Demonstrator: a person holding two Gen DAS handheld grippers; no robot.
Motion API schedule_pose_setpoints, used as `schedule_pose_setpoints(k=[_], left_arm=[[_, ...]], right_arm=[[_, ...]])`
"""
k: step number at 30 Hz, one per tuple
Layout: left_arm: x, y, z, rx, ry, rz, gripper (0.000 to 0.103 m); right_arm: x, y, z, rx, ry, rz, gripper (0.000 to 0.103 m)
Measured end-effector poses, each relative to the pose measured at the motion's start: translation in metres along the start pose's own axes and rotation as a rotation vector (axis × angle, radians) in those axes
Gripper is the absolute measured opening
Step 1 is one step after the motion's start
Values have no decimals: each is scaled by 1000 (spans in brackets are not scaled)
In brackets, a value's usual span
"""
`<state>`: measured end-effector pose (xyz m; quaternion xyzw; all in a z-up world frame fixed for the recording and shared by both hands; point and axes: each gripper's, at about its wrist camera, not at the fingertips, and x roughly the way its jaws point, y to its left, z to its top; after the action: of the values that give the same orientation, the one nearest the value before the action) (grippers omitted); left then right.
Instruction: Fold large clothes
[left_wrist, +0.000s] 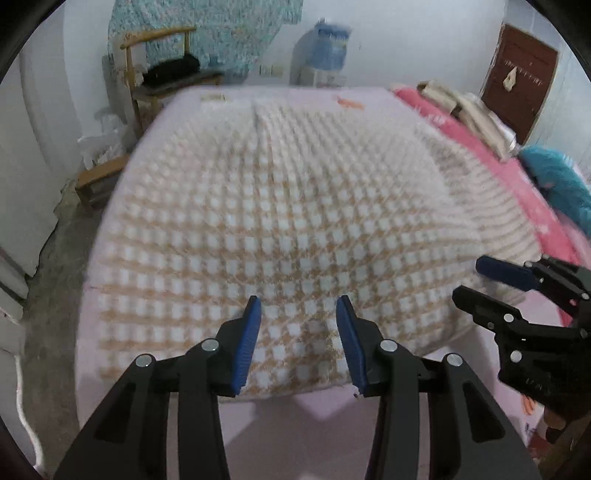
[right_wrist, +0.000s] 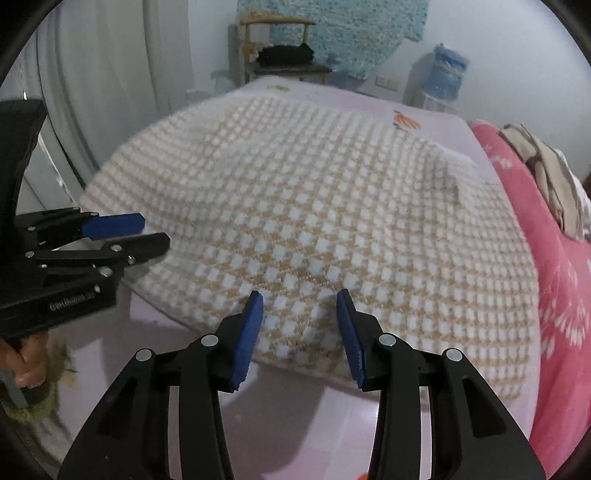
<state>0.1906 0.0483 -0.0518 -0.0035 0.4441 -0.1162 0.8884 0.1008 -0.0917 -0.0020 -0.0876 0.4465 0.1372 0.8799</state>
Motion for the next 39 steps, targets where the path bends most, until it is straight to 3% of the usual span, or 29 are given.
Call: schedule_pose_setpoints(k=[2, 4, 7, 10, 14, 17, 19, 22, 25, 27, 29, 32, 36, 39], left_arm=[[-12, 12, -4, 1, -27, 29, 41], [-7, 33, -13, -37, 0, 68, 41], [7, 51, -18, -116, 17, 29, 41], [-2, 45, -10, -111, 6, 24, 41], [-5, 56, -15, -124, -1, 44, 41], [2, 58, -20, -126, 4, 48, 41], [2, 49, -17, -108, 14, 67, 41], [-14, 51, -9, -115, -48, 37, 41], [-12, 64, -2, -137, -55, 62, 41], [-1, 79, -4, -201, -29, 23, 41], [5, 81, -2, -205, -11, 20, 41], [-2, 73, 8, -191, -15, 26, 41], [-15, 74, 29, -170, -103, 11, 41], [4, 78, 41, -180, -75, 32, 41]], right_arm=[[0, -8, 5, -6, -11, -39, 39], [9, -15, -6, 9, 18, -44, 39], [17, -21, -10, 53, 17, -7, 39], [11, -35, -2, 96, 23, 26, 39], [6, -57, -12, 134, 19, -26, 39], [26, -72, -31, 217, 45, 47, 41], [19, -73, -28, 222, 50, 45, 41], [-4, -83, -24, 252, -7, 36, 41], [-10, -102, -21, 289, -51, -30, 41], [7, -123, -30, 343, -10, -67, 41], [22, -132, -42, 389, 33, -30, 41], [13, -125, -27, 349, 38, -60, 41], [-6, -130, 1, 356, -65, -32, 41], [13, -138, 14, 352, -78, -29, 41]])
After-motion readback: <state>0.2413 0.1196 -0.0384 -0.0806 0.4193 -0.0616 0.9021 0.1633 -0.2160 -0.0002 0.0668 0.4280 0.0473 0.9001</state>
